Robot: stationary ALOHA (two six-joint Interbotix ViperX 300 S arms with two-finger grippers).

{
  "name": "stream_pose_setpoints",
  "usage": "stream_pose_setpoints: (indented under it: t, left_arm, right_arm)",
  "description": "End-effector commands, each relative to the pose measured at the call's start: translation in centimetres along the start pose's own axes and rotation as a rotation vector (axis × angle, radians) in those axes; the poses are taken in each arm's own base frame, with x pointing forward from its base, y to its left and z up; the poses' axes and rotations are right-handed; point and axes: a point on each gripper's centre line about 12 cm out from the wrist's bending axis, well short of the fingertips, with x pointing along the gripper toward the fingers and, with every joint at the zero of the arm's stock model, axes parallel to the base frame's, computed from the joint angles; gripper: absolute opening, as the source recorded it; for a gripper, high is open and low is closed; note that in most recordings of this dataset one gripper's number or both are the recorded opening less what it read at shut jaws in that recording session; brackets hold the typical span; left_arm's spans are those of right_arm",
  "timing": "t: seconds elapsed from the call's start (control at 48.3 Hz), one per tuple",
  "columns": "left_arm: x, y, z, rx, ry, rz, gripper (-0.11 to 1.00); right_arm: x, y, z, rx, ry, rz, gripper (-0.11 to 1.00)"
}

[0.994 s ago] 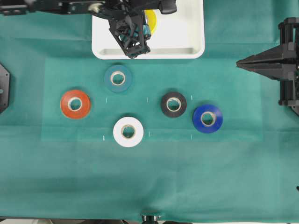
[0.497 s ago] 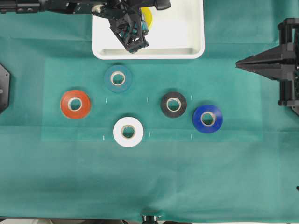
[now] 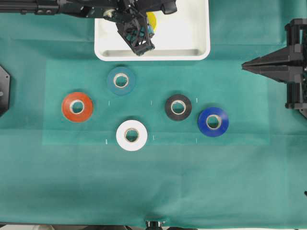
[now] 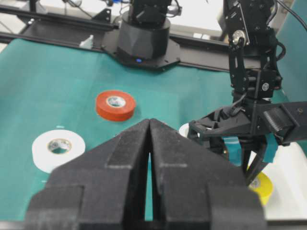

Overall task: Pick up the tape from a random location and place it into the white case.
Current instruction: 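Lower the yellow roll into the tray and open the left gripper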

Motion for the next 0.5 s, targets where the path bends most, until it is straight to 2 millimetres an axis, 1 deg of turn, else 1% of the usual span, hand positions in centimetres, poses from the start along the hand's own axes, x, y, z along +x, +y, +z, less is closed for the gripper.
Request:
stream_pose_setpoints:
  t: [0.0, 0.311, 0.352, 0.414, 0.435, 0.476]
  left_arm:
    - [-0.85, 0.33, 0.61, -0.005, -0.031, 0.003, 0.24]
    - [-0.93, 0.4, 0.66, -0.009, -0.031, 0.003, 0.25]
    - [-0.93, 0.4, 0.66, -0.009, -0.031, 0.003, 0.32]
    - [-0.91, 0.4, 0.59, -0.008, -0.028, 0.003, 0.5]
    - [-0.93, 0.4, 0.63, -0.009, -0.028, 0.003, 0.58]
    - [-0.91, 0.4, 0.55, -0.008, -0.025, 0.003, 0.71]
  right_arm:
    - [0.26, 0.03, 1.07, 0.0, -0.026, 0.001, 0.0]
    - [0.26, 0.03, 1.07, -0.002, -0.026, 0.001, 0.0]
    - [0.27, 0.03, 1.13, -0.003, -0.028, 0.002, 0.0]
    - [0.27, 0.03, 1.13, -0.003, -0.028, 0.002, 0.0]
    - [0.27, 0.03, 1.13, -0.002, -0.028, 0.002, 0.0]
    - [0.27, 0.03, 1.13, -0.002, -0.028, 0.001, 0.0]
